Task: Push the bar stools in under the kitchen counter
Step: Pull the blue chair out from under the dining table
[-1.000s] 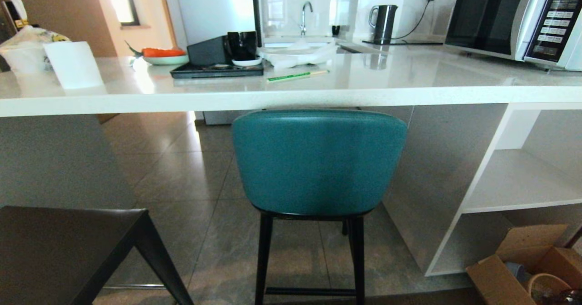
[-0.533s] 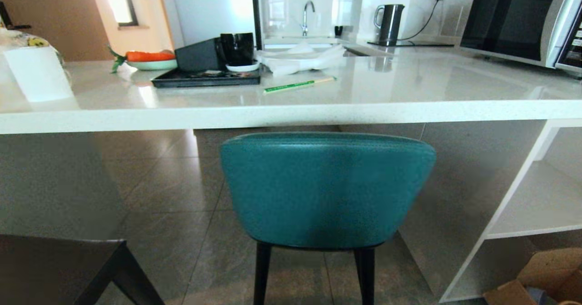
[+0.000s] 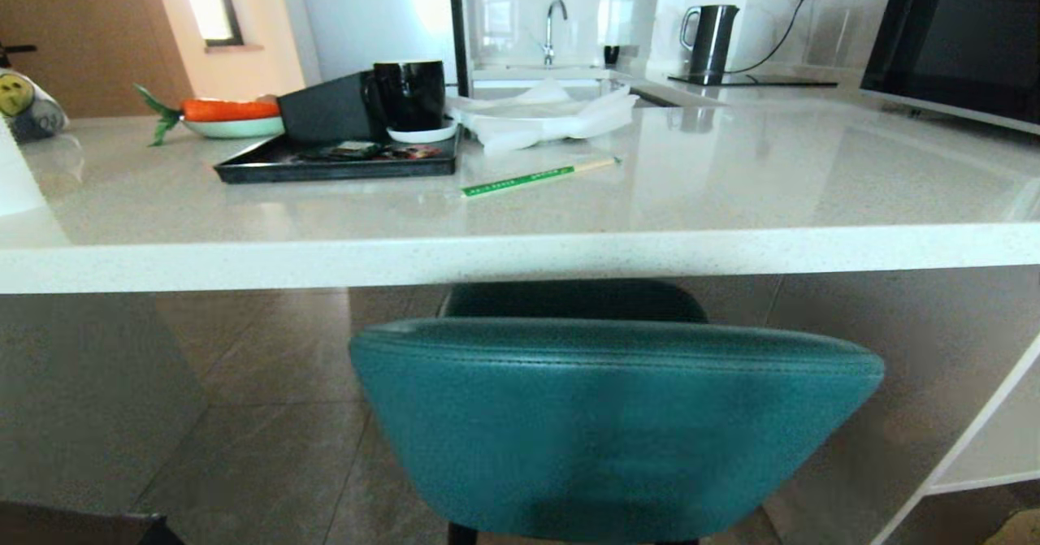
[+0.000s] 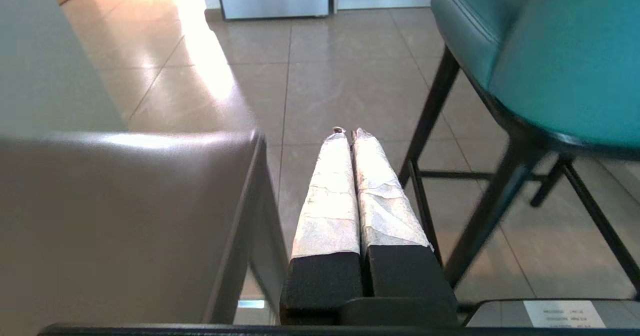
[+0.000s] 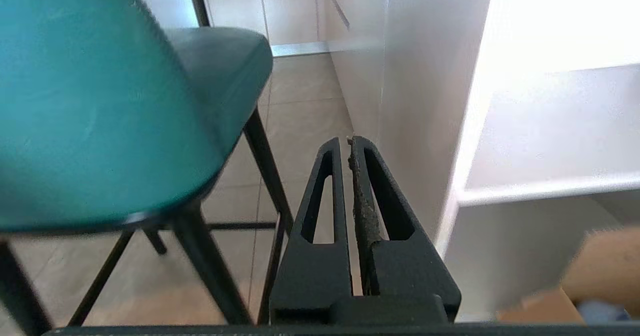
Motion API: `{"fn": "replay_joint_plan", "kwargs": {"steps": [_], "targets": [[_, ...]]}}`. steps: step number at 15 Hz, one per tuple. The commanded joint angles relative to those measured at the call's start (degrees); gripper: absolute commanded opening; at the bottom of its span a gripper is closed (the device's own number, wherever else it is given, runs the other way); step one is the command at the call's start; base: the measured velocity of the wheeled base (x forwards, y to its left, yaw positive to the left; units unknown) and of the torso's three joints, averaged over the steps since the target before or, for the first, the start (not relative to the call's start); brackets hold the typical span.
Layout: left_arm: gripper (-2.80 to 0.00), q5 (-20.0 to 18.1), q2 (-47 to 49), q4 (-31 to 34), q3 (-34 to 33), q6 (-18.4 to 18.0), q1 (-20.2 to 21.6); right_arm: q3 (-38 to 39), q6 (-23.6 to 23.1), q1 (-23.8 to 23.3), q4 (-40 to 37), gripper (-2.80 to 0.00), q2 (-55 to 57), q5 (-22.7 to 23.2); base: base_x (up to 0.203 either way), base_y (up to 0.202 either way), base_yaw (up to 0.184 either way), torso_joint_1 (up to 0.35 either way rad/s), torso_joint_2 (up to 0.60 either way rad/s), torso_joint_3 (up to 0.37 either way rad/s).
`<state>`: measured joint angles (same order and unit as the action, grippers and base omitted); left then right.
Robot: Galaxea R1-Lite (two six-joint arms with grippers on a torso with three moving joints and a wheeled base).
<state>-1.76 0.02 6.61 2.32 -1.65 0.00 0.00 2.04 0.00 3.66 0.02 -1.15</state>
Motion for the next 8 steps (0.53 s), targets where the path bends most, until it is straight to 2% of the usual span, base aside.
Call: {"fn": "replay_joint_plan", "kwargs": {"steps": [1, 2, 8], "targets": [[-2.8, 0.0, -0.1, 0.0, 0.0, 0.0, 0.0, 1.4, 0.0, 0.0, 0.0, -2.8, 0.0, 0.0, 0.172, 0.0, 0.002, 0.001, 0.0, 0.001], [-2.8, 0.0, -0.1, 0.0, 0.0, 0.0, 0.0, 1.4, 0.0, 0.0, 0.0, -2.8, 0.0, 0.0, 0.125, 0.0, 0.005, 0.014, 0.0, 0.003], [-2.8, 0.0, -0.1, 0.0, 0.0, 0.1, 0.0, 1.4, 0.0, 0.0, 0.0, -2.8, 0.0, -0.1, 0.0, 0.0, 0.0, 0.0, 0.0, 0.0]]}}
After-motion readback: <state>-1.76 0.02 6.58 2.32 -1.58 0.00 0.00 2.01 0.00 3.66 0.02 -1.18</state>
